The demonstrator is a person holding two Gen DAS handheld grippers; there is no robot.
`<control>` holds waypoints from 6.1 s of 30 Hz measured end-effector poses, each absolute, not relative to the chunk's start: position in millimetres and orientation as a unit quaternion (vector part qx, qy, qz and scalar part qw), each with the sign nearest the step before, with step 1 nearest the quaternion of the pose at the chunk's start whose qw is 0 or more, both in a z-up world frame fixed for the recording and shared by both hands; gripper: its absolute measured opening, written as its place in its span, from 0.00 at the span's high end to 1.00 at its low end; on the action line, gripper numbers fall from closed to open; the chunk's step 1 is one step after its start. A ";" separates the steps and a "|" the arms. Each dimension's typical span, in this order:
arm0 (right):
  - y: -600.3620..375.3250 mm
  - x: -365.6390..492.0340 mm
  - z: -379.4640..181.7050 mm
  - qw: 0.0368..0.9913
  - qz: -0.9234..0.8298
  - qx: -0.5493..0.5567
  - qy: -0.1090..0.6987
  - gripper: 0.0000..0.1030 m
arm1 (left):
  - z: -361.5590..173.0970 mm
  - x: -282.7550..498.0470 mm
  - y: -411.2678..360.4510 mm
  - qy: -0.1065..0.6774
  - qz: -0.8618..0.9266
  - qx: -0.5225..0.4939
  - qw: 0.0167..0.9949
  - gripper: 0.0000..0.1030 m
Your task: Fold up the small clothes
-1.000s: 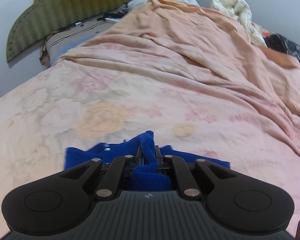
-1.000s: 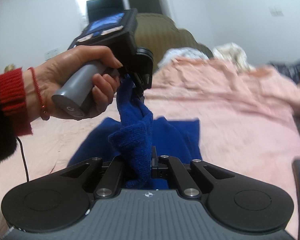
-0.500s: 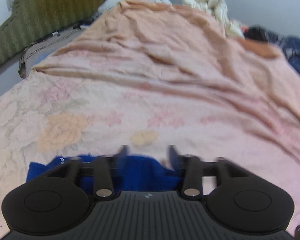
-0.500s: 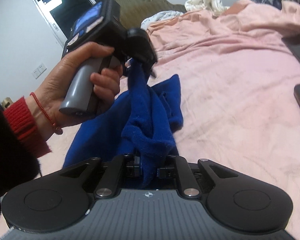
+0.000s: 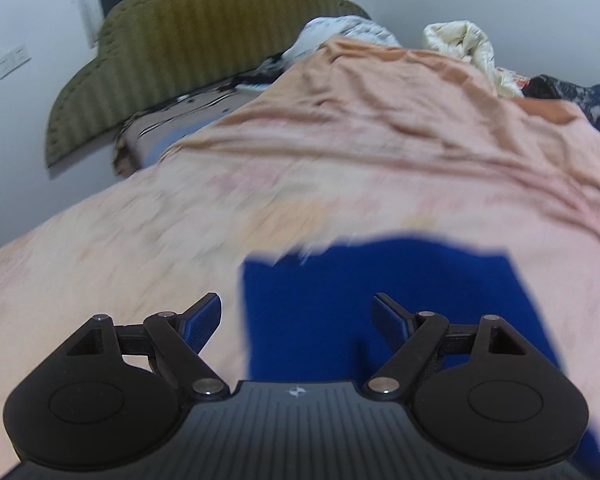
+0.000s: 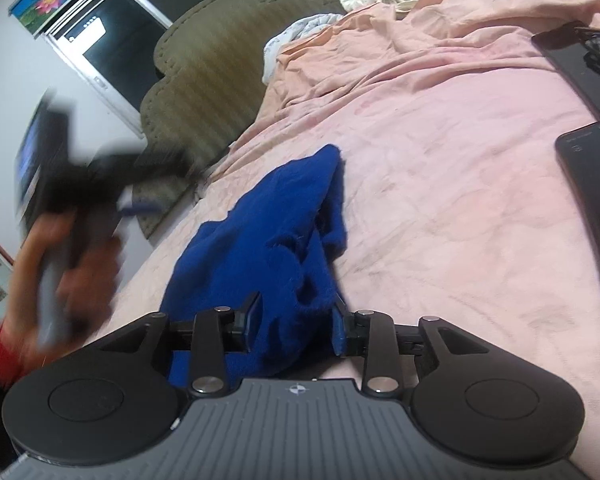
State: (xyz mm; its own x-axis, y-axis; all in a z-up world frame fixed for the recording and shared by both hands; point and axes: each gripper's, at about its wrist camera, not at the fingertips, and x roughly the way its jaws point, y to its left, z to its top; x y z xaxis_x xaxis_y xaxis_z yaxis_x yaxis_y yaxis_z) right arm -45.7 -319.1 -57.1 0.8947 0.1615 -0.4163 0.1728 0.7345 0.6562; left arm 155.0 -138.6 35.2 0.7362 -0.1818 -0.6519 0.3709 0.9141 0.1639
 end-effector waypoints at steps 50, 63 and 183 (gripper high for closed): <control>-390.0 75.1 -39.7 0.857 0.043 0.363 0.362 0.33 | -14.2 215.2 -26.1 0.420 -0.283 -0.155 0.848 0.22; -371.9 182.4 -59.4 0.826 0.171 0.370 0.389 0.77 | -34.9 244.3 -58.9 0.398 -0.329 -0.144 0.844 0.80; -225.3 -52.6 -14.7 0.947 -0.025 -0.007 0.321 0.00 | -28.3 13.1 -70.1 0.399 -0.057 0.064 0.913 0.17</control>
